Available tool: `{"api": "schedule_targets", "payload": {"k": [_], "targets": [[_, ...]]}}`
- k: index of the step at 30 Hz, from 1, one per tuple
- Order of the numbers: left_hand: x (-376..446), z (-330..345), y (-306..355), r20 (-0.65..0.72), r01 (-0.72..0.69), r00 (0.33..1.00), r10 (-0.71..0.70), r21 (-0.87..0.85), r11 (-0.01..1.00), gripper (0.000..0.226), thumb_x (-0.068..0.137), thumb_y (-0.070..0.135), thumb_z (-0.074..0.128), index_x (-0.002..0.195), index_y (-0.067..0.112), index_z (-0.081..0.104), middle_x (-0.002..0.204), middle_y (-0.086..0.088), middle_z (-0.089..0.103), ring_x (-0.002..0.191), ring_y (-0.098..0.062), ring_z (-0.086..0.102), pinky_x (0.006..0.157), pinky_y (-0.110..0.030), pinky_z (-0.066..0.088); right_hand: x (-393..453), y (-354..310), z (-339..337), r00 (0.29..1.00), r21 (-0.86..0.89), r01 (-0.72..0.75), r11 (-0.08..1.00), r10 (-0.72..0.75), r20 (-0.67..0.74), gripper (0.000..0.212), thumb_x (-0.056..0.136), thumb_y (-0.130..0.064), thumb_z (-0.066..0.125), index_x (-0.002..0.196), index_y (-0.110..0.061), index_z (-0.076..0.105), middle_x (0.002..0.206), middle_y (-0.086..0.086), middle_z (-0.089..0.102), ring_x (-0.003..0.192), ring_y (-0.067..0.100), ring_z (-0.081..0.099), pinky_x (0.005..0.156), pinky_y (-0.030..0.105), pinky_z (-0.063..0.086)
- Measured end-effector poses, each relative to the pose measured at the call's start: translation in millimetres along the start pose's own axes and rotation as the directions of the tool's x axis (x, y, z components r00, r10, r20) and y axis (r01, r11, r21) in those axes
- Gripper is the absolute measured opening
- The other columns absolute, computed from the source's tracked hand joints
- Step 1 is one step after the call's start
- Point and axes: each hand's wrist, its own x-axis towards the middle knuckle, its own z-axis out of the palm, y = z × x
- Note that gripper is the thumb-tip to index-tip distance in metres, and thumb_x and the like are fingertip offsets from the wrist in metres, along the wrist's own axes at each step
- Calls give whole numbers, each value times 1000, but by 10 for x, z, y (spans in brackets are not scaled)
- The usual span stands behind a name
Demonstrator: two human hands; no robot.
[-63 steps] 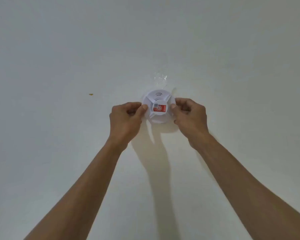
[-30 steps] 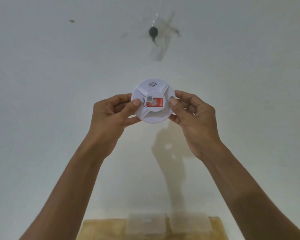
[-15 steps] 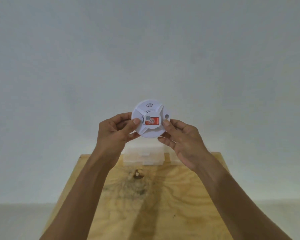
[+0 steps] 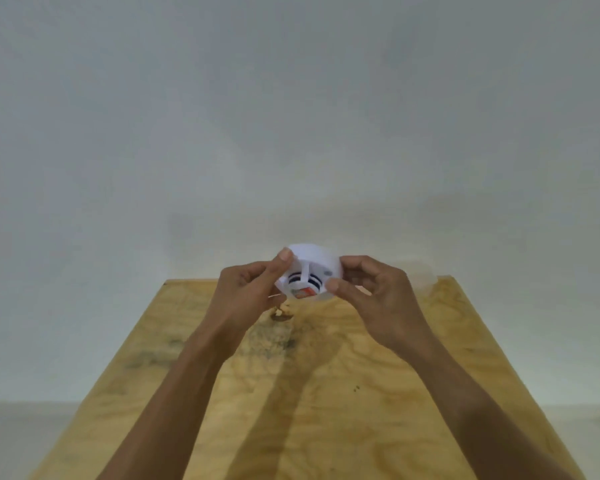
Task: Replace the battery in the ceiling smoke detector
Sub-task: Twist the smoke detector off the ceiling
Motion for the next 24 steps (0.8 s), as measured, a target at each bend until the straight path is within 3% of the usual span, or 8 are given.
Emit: {"api": "schedule_targets", "payload": {"k": [3, 6, 8, 12, 15, 18, 21, 24], "targets": [[-185, -7, -25, 22, 3, 1000, -5, 68, 998, 69, 66, 69, 79, 94, 6, 81, 93, -19, 79, 92, -33, 76, 94, -52, 59, -233, -12, 38, 991, -149, 133, 980, -133, 12, 32, 79, -18, 81, 109, -12, 72, 105, -1, 71, 97, 0, 66, 74, 8, 51], [-334, -37, -57, 66, -25, 998, 21, 55, 998, 57, 62, 57, 85, 97, 12, 82, 94, -8, 81, 91, -23, 77, 93, -45, 60, -394, -64, 46, 973, -165, 230, 959, -226, 46, 33, 78, -18, 82, 108, -7, 73, 104, 3, 70, 98, 9, 68, 80, 21, 58], [-410, -45, -102, 38, -58, 998, 58, -20, 998, 53, 57, 51, 86, 95, 13, 81, 89, -3, 80, 82, -17, 73, 84, -38, 59, -451, -151, 32, 971, -145, 238, 960, -233, 52, 36, 75, -19, 84, 108, -10, 74, 107, 0, 70, 101, 12, 68, 83, 25, 59], [-464, -14, -221, -28, -117, 993, 114, -125, 985, 69, 50, 43, 88, 108, 10, 75, 98, -6, 80, 89, -19, 74, 79, -30, 58, -473, -251, -60, 982, -59, 7, 998, 4, 187, 72, 63, -30, 88, 130, -19, 63, 124, -11, 66, 113, -2, 63, 88, 16, 54], [-469, 17, -336, 9, -154, 988, 156, -118, 981, 75, 51, 36, 90, 120, 11, 70, 108, -3, 80, 100, -18, 76, 80, -25, 60, -475, -144, -134, 947, 120, -195, 973, 155, 282, 87, 58, -20, 91, 137, -9, 55, 126, 1, 68, 110, 8, 68, 87, 22, 56], [-439, 14, -523, 123, -145, 981, 152, -66, 987, 81, 54, 29, 91, 129, 18, 64, 118, 6, 77, 111, -13, 73, 87, -27, 60, -528, 60, -133, 948, 160, -224, 961, 177, 265, 87, 53, -12, 93, 133, -11, 58, 123, 0, 70, 112, 9, 67, 92, 25, 55], [-370, 4, -779, 205, -119, 972, 113, 17, 993, 80, 59, 18, 97, 131, 24, 62, 126, 10, 74, 124, -10, 66, 103, -27, 53, -584, 350, -76, 961, 120, -202, 972, 174, 214, 71, 53, 5, 91, 112, -27, 66, 111, -11, 75, 111, 5, 67, 90, 20, 53], [-309, 18, -1038, 233, -125, 967, 104, 80, 989, 76, 58, 16, 98, 124, 34, 65, 126, 17, 72, 126, -4, 62, 108, -22, 47, -658, 674, 18, 959, 80, -238, 968, 221, 177, 81, 50, 9, 92, 119, -24, 65, 109, -19, 74, 114, 0, 64, 90, 20, 52]]}}
